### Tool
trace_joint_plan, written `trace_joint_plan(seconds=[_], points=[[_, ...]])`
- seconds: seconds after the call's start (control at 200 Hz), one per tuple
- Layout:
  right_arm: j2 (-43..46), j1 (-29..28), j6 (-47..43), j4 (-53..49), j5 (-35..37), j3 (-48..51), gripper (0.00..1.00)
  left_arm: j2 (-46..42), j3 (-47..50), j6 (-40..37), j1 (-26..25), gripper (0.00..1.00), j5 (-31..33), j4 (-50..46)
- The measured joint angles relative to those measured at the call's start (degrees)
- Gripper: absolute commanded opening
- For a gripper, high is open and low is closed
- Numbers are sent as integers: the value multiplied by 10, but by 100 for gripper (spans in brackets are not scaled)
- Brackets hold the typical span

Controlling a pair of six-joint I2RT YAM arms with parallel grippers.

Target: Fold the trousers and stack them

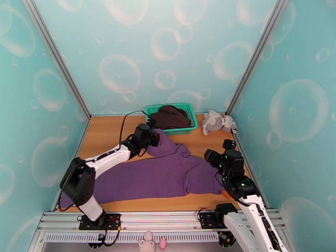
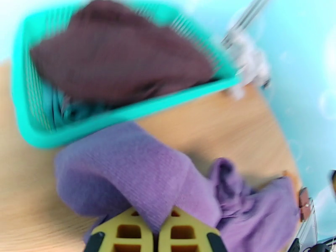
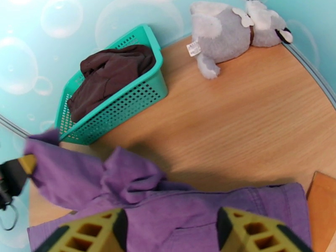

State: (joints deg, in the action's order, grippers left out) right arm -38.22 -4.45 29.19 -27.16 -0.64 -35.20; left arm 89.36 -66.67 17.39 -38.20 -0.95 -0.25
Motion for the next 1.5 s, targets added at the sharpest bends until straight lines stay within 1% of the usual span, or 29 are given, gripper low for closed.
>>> trace_joint_plan(seconds=[0.155,0.24,0.33,0.415,0.545,0.64,0.75,0.86,0.925,1.015,1.095,1.27,1.405,1.5], points=[[-1,1,2,15,-4,13,61,-119,38,-44,-11,0,9,48],[-1,1,2,23,-9,17,60,-161,64,-67,-11,0,4,75],[-4,1,2,36,-19,24,58,-185,80,-85,-11,0,-1,86],[-17,1,3,47,-37,30,55,-191,80,-99,-11,0,0,89],[-38,-18,15,66,-47,61,57,-191,83,-110,-11,0,2,96],[-64,-56,25,61,-24,72,63,-191,84,-113,-11,0,10,97],[-105,-88,35,63,21,72,65,-191,89,-115,-11,0,26,104],[-150,-89,45,62,76,73,67,-192,95,-115,-11,0,38,106],[-177,-82,47,63,91,74,67,-195,102,-116,-11,0,41,107],[-210,-66,47,64,90,75,69,-202,111,-117,-11,0,46,106],[-228,-63,47,63,84,75,69,-206,115,-120,-11,0,53,106],[-251,-90,59,58,71,78,69,-209,121,-125,-11,0,57,108],[-257,-131,84,50,74,86,64,-209,121,-127,-11,0,56,111],[-247,-146,102,51,74,100,55,-209,121,-127,-11,0,55,111]])
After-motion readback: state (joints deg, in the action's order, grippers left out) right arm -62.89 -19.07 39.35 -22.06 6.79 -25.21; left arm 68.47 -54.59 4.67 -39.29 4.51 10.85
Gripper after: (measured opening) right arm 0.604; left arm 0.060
